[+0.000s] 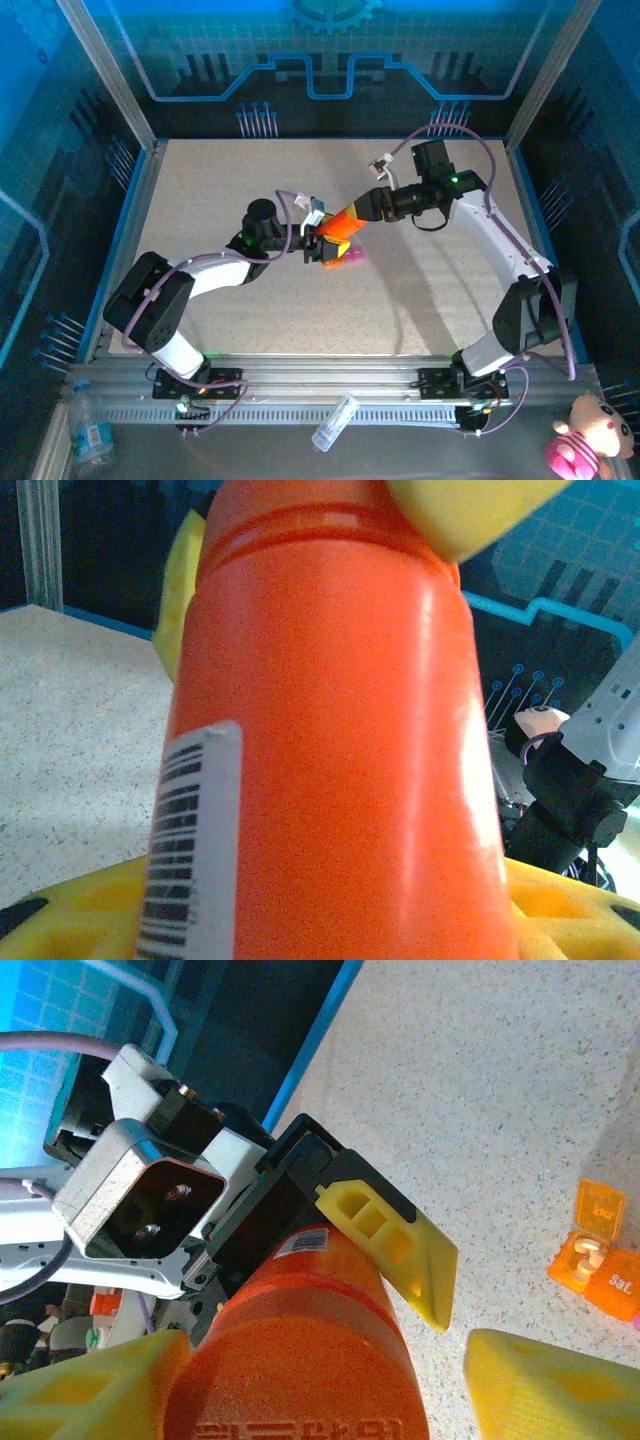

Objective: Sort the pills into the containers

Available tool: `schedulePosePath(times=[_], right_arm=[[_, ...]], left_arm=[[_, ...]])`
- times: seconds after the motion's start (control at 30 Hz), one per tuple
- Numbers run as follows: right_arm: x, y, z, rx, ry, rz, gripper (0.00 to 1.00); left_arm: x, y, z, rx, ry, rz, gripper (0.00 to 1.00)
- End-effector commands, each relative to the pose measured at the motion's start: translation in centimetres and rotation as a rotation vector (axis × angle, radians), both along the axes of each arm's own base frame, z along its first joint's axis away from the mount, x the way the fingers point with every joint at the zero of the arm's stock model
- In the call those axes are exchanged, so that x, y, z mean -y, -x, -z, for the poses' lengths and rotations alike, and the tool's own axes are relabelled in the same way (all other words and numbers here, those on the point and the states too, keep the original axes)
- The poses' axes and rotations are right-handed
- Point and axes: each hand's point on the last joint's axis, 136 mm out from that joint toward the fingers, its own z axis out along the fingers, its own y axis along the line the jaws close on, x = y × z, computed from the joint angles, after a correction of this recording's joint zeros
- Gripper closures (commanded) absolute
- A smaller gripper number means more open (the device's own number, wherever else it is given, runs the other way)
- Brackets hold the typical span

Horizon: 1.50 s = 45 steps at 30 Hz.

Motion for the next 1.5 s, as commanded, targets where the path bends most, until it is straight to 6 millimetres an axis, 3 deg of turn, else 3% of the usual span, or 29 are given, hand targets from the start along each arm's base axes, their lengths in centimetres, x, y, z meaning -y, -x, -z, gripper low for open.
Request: schedulePosePath(times=[0.0, 0.13, 0.33, 0.87, 1.1, 1.23, 1.47], right_arm=[[0.8, 1.0, -2.8, 0.078, -0.020, -0.003, 0.21], [2.2, 1.8, -3.6, 0.122, -0.025, 0.019, 0.16], [4.6, 1.1, -2.5, 0.168, 0.065, 0.069, 0.17], [0.8, 0.9, -3.1, 0.193, -0.011, -0.094, 0.19], [0.1, 0.9, -2.5, 0.168, -0.014, -0.109, 0.36], [0.0, 1.2, -2.0, 0.151, -0.019, -0.111, 0.52], [-0.4, 1.0, -0.2, 0.033, -0.019, -0.016, 0.62]], left_arm=[[0.3, 0.0, -3.0, 0.119, 0.058, 0.018, 1.00], [0.1, 0.1, -3.2, 0.101, 0.076, 0.025, 1.00], [0.0, 0.5, -3.0, 0.077, 0.073, 0.042, 1.00], [0.0, 0.9, -2.9, 0.038, 0.074, 0.063, 1.00], [0.0, 1.0, -3.0, 0.039, 0.069, 0.063, 1.00], [0.0, 0.9, -2.9, 0.042, 0.065, 0.060, 1.00], [0.1, -0.5, -2.9, 0.079, 0.039, 0.002, 1.00]])
